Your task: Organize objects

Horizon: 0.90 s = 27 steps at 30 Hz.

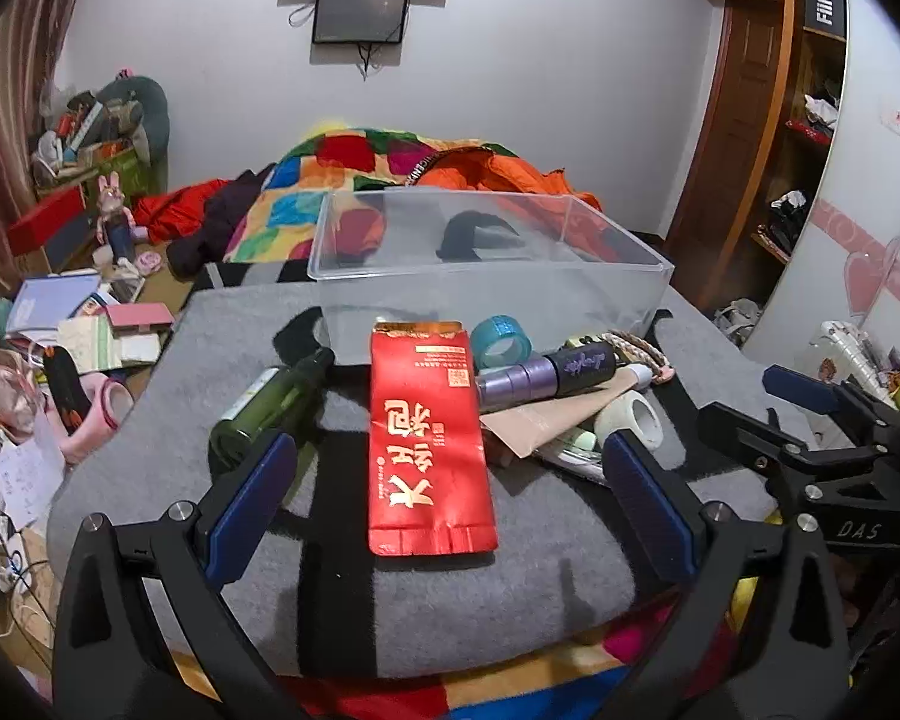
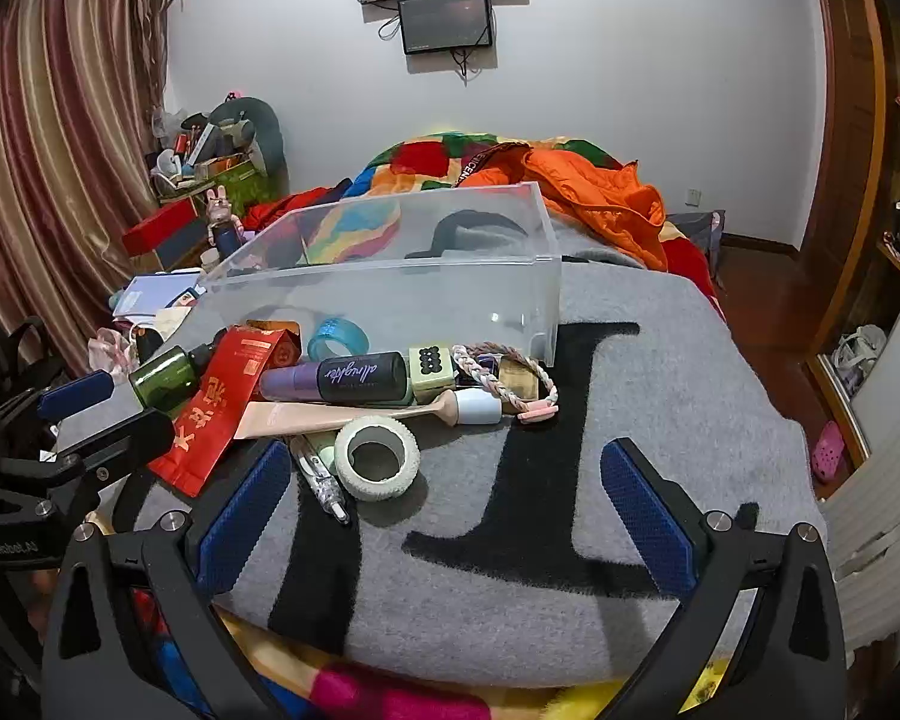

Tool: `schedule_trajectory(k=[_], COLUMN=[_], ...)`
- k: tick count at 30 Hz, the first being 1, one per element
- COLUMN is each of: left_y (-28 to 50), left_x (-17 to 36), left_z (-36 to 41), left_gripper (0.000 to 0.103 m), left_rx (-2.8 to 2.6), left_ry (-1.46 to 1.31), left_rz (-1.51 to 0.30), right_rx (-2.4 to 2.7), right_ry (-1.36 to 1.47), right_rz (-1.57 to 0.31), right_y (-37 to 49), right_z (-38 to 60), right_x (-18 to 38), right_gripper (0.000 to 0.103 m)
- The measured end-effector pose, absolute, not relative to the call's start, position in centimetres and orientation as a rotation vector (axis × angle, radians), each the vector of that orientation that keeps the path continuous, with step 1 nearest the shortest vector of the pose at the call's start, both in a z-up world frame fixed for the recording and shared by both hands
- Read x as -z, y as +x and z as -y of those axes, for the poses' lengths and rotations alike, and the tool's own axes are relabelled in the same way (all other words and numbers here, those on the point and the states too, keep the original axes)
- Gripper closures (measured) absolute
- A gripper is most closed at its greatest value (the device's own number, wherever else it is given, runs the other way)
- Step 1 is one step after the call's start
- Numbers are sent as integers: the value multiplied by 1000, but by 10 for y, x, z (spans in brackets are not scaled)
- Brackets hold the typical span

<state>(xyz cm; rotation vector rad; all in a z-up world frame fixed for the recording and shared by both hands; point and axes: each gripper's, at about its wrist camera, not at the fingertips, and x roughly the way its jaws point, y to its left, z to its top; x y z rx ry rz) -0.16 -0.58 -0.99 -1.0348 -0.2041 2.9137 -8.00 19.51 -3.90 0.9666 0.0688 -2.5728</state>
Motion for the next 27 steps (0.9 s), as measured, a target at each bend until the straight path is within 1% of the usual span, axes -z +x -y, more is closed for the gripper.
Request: schedule_trajectory(k=[13, 27], left_y=[0, 1], left_x=[9, 11], left_z=[0, 3], left_gripper=[0, 0], left_rx=[-2924, -2921], left_ry=[-1037, -1039], left_rz=[165, 182], right_rx=[2566, 2556], right_ry=[975, 985], right_rz=[-61, -56], right_y=[-79, -80], right_z=[-193, -192], right_x=[40, 42], right_gripper=[0, 0])
